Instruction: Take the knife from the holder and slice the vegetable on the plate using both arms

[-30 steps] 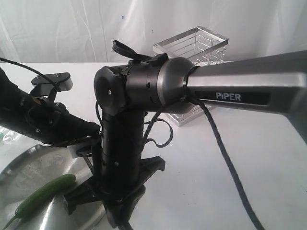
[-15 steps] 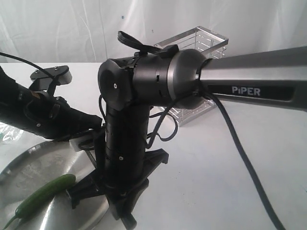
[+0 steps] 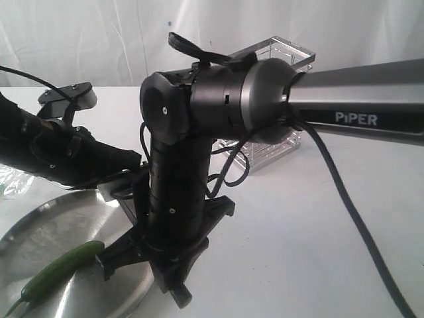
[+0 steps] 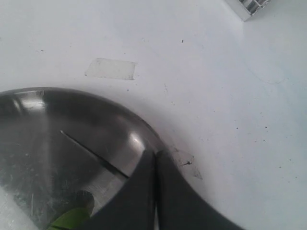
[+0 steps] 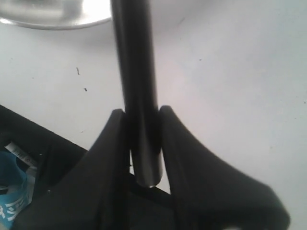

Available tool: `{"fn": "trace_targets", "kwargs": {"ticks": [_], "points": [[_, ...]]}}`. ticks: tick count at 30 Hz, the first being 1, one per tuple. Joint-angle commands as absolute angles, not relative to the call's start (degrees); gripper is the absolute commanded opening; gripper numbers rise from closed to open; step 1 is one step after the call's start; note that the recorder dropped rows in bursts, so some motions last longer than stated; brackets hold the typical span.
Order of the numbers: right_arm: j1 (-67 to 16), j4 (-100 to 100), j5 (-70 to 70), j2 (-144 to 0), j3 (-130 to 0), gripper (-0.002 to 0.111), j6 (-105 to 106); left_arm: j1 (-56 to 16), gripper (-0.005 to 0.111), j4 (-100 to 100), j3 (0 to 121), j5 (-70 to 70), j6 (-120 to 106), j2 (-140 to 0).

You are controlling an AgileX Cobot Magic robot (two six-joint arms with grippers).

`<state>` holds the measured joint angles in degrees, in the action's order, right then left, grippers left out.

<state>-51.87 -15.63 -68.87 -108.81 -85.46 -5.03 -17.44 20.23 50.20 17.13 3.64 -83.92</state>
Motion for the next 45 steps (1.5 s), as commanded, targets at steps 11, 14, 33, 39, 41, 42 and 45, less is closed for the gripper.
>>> {"fn": "trace_targets", "kwargs": {"ticks": [11, 14, 33, 39, 41, 42, 45], "points": [[-52.0, -21.0, -62.9, -100.6, -88.5, 0.0, 3.5, -16.7, 0.0, 17.6, 53.7, 20.3, 7.9, -86.8], [-52.0, -21.0, -63.3, -100.6, -88.5, 0.0, 3.2, -16.7, 0.0, 17.6, 54.5, 20.8, 5.6, -86.8], [-56.4, -4.9, -45.7, -97.8, -75.9, 0.0, -14.9, -4.1, 0.0, 11.9, 55.4, 24.1, 10.4, -84.4], [-60.6, -1.0, -37.3, -98.4, -70.8, 0.0, -22.5, -4.1, 0.0, 11.8, 55.4, 25.0, 10.1, -83.5], [-61.7, 0.0, -34.5, -99.2, -68.9, 0.0, -24.8, -4.1, 0.0, 11.8, 55.4, 25.0, 10.1, -83.5], [-62.0, 0.8, -33.0, -99.5, -68.1, 0.0, -26.0, -4.1, 0.0, 11.8, 55.4, 25.0, 10.1, -83.5], [-62.5, 1.2, -30.2, -100.3, -66.4, 0.0, -27.6, -4.1, 0.0, 11.8, 55.4, 25.3, 9.0, -83.5]]}}
